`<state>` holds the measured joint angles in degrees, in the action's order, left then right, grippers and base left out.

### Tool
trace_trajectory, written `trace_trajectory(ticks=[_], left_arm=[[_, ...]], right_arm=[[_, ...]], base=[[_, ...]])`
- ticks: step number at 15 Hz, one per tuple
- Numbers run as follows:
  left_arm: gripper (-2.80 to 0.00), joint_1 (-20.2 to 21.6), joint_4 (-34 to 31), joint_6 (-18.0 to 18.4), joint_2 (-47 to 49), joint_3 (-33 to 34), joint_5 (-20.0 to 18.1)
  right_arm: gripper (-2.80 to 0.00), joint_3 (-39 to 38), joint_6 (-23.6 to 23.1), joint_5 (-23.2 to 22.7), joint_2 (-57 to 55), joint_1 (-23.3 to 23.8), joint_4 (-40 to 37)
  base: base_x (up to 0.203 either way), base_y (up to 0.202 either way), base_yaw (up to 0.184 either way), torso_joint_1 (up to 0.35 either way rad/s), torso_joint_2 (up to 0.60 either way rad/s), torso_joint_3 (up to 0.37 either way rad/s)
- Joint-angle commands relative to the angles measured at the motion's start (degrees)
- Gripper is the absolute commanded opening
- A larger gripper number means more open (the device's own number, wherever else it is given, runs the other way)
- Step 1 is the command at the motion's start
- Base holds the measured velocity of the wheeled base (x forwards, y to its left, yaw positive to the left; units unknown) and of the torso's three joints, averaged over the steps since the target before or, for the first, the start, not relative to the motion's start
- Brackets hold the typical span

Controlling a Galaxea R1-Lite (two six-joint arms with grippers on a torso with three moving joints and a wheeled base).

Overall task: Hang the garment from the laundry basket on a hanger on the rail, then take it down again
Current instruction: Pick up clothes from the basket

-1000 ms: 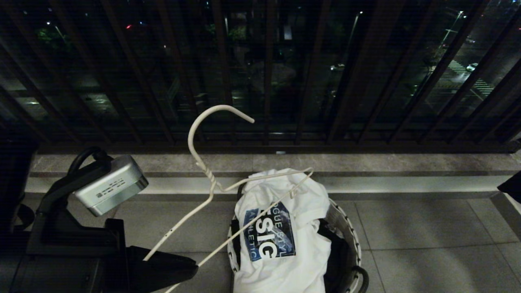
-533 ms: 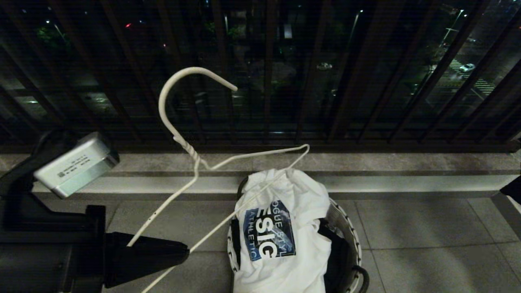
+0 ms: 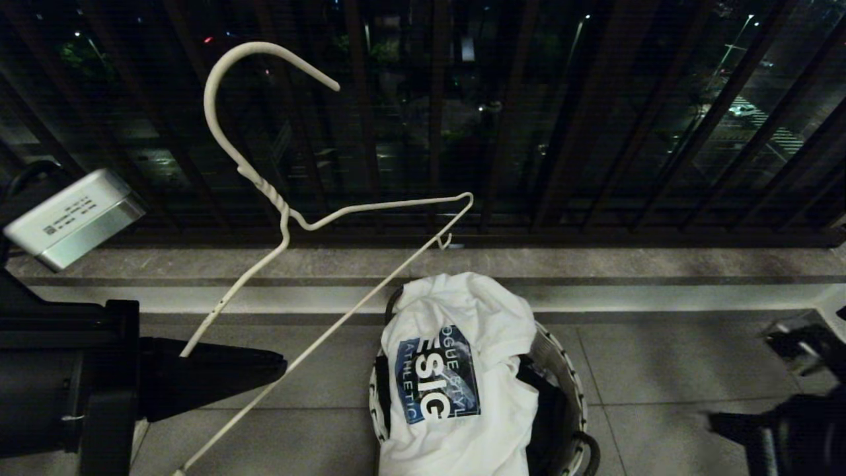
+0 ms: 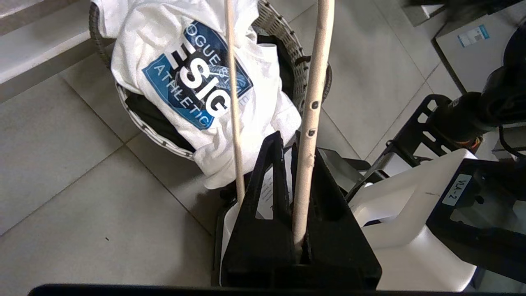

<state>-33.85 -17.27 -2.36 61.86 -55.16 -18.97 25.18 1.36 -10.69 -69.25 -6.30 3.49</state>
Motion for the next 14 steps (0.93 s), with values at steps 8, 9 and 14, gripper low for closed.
trace_trajectory(ticks=[8, 9, 14], left_arm=[[-2.8, 0.1, -0.1, 0.2, 0.8, -0.5, -0.2], [-2.8, 0.1, -0.1, 0.2, 0.6, -0.5, -0.2], [-2.8, 0.1, -0.1, 0.3, 0.2, -0.1, -0.2]], right_arm=[[-2.8, 1.8, 4.9, 10.4, -37.1, -17.7, 33.8], [0.0, 1.4, 4.9, 13.6, -39.4, -18.6, 38.8], [0.0, -0.3, 0.6, 22.8, -43.1, -20.0, 50.3]], base=[[0.0, 0.0, 0.0, 0.0, 0.0, 0.0], [0.0, 0.0, 0.0, 0.0, 0.0, 0.0], [0.0, 0.0, 0.0, 0.0, 0.0, 0.0]])
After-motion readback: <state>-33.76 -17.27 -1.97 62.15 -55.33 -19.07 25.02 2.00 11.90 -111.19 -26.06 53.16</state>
